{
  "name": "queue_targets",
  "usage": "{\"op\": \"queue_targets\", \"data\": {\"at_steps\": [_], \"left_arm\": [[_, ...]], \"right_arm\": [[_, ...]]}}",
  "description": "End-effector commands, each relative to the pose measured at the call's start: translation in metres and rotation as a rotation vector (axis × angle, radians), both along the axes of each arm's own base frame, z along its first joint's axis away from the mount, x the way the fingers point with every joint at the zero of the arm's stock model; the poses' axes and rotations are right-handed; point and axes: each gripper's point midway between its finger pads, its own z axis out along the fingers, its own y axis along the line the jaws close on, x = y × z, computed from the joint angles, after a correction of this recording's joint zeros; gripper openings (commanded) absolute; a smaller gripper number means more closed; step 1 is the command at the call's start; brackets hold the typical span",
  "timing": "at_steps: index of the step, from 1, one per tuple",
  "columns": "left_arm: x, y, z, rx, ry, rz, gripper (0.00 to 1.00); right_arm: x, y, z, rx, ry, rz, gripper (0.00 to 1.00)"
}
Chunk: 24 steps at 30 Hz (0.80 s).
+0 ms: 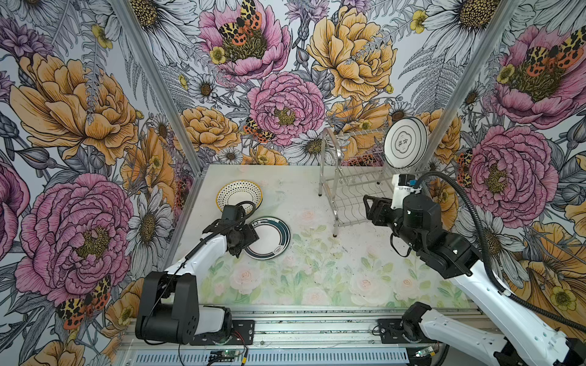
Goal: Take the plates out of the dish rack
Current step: 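Open the left gripper on the stack while the right gripper moves to the rack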
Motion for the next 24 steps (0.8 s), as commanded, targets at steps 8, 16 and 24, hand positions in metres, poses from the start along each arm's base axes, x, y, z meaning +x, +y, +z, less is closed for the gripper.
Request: {"op": "queue_targets", "data": {"at_steps": [8, 16, 24], "left_arm": [[0.007, -0.005, -0.001, 0.082, 0.044, -0.012, 0.74], [0.004, -0.006, 0.008, 0.095, 0.027, 0.003, 0.75], [0.008, -0.011, 0.016, 0.098, 0.014, -0.020, 0.76]], "right_arm": [[-0.005, -0.029, 0.024, -0.046, -0.064, -0.074, 0.72], [-0.013, -0.048, 0.041, -0.060, -0.106, -0.111, 0.82], [-0.010, -0.061, 0.049, -0.083, -0.113, -0.141, 0.88]]}}
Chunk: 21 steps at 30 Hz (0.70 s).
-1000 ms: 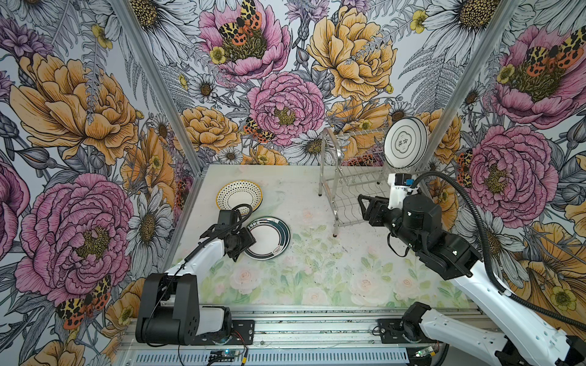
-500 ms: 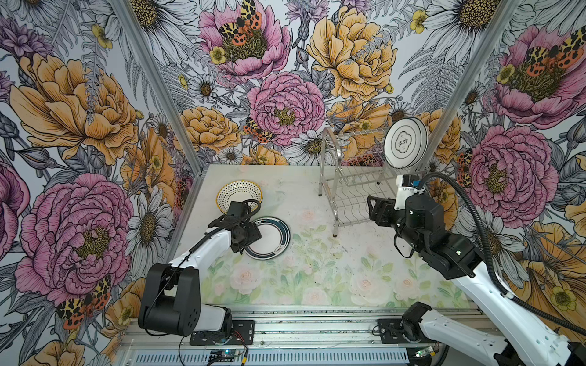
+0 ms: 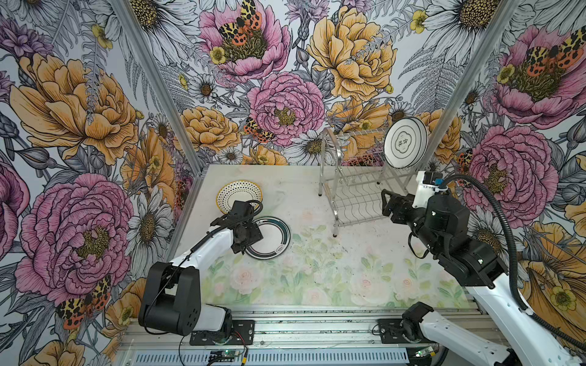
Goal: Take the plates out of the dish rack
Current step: 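Open the left gripper on the stack while the right gripper moves to the rack, then lower the right gripper onto the last white plate in the rack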
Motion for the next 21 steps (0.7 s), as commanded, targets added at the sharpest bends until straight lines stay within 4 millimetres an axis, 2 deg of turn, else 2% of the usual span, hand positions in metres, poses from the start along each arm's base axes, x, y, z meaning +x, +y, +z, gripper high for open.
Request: {"op": "queue_targets", "data": {"at_steps": [1, 2, 6, 8, 11, 17, 21], "left_arm": [[0.010, -0.005, 0.018, 0.002, -0.052, -0.007, 0.76], [0.011, -0.009, 0.022, -0.005, -0.061, -0.018, 0.77], [0.016, -0.024, 0.046, -0.017, -0.112, -0.056, 0.81], [0.019, -0.029, 0.059, -0.031, -0.142, -0.066, 0.91], [0.021, -0.034, 0.077, -0.046, -0.180, -0.083, 0.98], [0.019, -0.037, 0.101, -0.066, -0.238, -0.104, 0.99], [0.013, -0.036, 0.112, -0.081, -0.261, -0.108, 0.99]], "right_arm": [[0.000, -0.009, 0.019, -0.021, -0.028, -0.014, 0.91], [0.003, -0.013, 0.022, -0.026, -0.025, -0.027, 0.96], [0.011, -0.027, 0.041, -0.022, -0.041, -0.064, 0.99], [0.018, -0.034, 0.053, -0.018, -0.048, -0.081, 0.99], [0.033, -0.045, 0.066, 0.000, -0.045, -0.104, 0.99], [0.072, -0.054, 0.082, 0.102, -0.019, -0.068, 0.99], [0.097, -0.054, 0.084, 0.121, 0.000, -0.037, 0.99]]}}
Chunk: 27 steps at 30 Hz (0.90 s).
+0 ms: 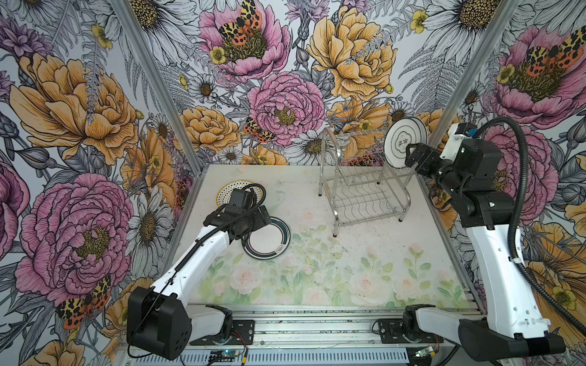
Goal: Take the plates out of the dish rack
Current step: 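Lower the right gripper onto the last white plate in the rack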
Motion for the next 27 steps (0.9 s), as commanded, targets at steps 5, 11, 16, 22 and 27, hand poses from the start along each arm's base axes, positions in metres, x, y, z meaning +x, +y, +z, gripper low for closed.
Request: {"op": "queue_targets", "data": {"at_steps": [5, 11, 16, 22, 27], "left_arm": [[-0.011, -0.002, 0.017, -0.030, -0.032, -0.033, 0.99], [-0.013, -0.002, 0.019, -0.042, -0.037, -0.033, 0.99], [-0.012, -0.002, 0.023, -0.048, -0.045, -0.032, 0.99], [-0.011, -0.002, 0.022, -0.048, -0.044, -0.030, 0.99], [-0.012, -0.002, 0.020, -0.048, -0.037, -0.027, 0.99]], "right_arm": [[0.021, 0.012, 0.003, 0.047, 0.017, 0.091, 0.99], [0.031, 0.006, 0.000, 0.051, 0.030, 0.089, 0.99], [0.037, 0.002, -0.008, 0.056, 0.049, 0.087, 0.98], [0.044, -0.001, -0.014, 0.046, 0.061, 0.083, 0.95], [0.049, -0.005, -0.019, 0.035, 0.075, 0.071, 0.94]]}}
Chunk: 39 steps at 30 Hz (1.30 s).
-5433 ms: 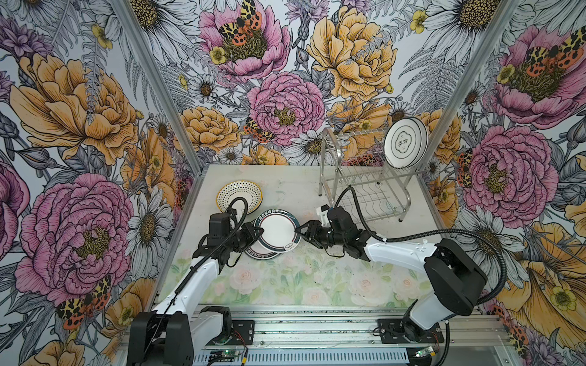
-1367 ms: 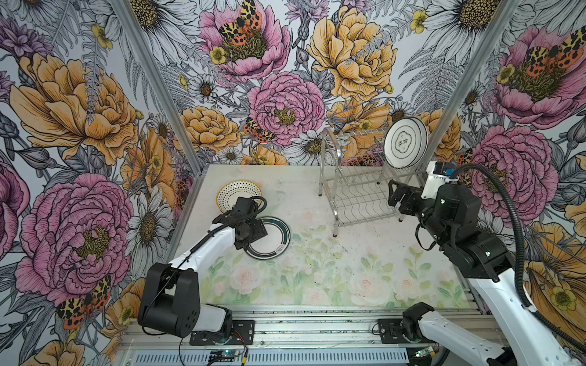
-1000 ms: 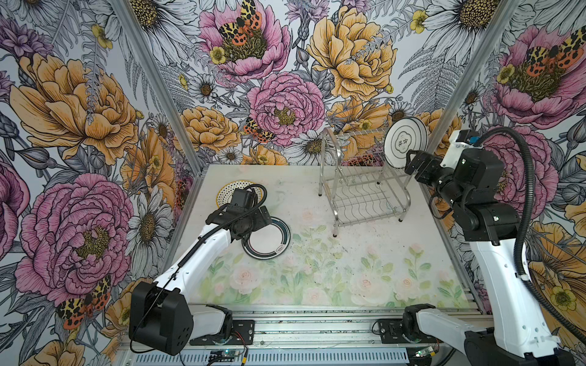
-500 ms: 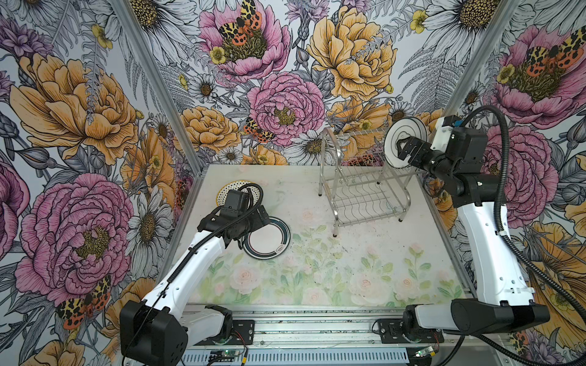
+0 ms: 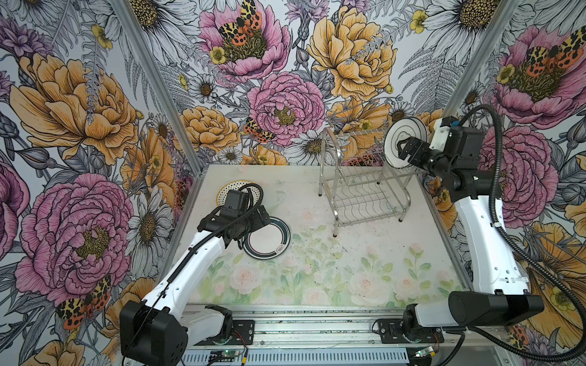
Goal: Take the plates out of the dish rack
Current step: 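Lower the right gripper onto the last white plate in the rack, then close the right gripper on the white plate's rim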
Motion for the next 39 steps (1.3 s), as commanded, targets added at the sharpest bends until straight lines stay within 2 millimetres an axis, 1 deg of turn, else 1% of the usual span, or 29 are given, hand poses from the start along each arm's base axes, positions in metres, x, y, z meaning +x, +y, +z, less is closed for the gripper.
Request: {"op": "queue_targets", "data": {"at_steps": [1, 12, 16, 24, 27, 29, 34, 39], "left_arm": [[-0.002, 0.002, 0.005, -0.010, -0.008, -0.003, 0.99], [-0.002, 0.002, 0.004, -0.009, -0.007, -0.001, 0.99], [-0.002, 0.002, 0.003, -0.008, -0.005, 0.000, 0.99], [-0.002, 0.001, 0.000, -0.008, 0.003, -0.007, 0.99], [-0.002, 0.002, 0.001, -0.009, 0.001, -0.004, 0.99], [-0.002, 0.001, 0.000, -0.008, 0.004, -0.006, 0.99], [-0.003, 0.002, 0.001, -0.011, 0.002, -0.002, 0.99], [-0.004, 0.002, 0.000, -0.011, 0.002, -0.003, 0.99]], "right_arm": [[0.002, -0.003, 0.011, -0.013, -0.030, 0.002, 0.94], [0.009, -0.009, 0.000, -0.031, -0.009, -0.002, 0.89], [0.016, -0.009, -0.004, -0.033, -0.006, 0.003, 0.82], [0.027, -0.019, -0.013, -0.080, 0.006, -0.025, 0.71], [0.030, -0.021, -0.016, -0.099, 0.006, -0.031, 0.66], [0.032, -0.021, -0.018, -0.104, 0.008, -0.027, 0.65], [0.025, -0.018, -0.013, -0.087, -0.003, -0.008, 0.65], [0.010, -0.019, 0.002, -0.074, -0.039, -0.005, 0.67]]}}
